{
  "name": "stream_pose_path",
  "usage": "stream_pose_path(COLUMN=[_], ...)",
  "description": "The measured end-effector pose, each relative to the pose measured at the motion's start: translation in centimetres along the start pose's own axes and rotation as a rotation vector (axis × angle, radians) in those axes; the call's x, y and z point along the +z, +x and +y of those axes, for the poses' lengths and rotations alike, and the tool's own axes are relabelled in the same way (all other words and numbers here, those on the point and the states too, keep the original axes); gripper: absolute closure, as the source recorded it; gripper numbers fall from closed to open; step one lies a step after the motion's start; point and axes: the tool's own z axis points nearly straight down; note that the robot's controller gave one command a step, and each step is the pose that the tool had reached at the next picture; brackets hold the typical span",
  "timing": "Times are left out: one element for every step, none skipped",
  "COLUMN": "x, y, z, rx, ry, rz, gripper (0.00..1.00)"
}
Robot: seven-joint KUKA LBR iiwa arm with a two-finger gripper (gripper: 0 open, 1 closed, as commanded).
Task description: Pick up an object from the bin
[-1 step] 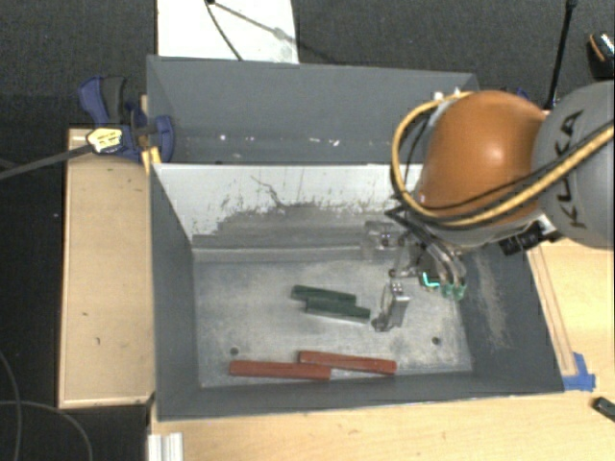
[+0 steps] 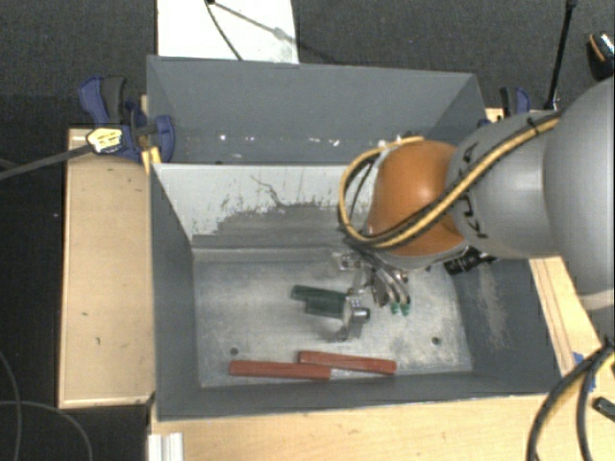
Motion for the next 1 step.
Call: stream_pose_path(x=[-0.42], y=[-0.16], z=[0.0], rx=[0.004], ry=[-0.001], rz=[-0.007], gripper=[1.0])
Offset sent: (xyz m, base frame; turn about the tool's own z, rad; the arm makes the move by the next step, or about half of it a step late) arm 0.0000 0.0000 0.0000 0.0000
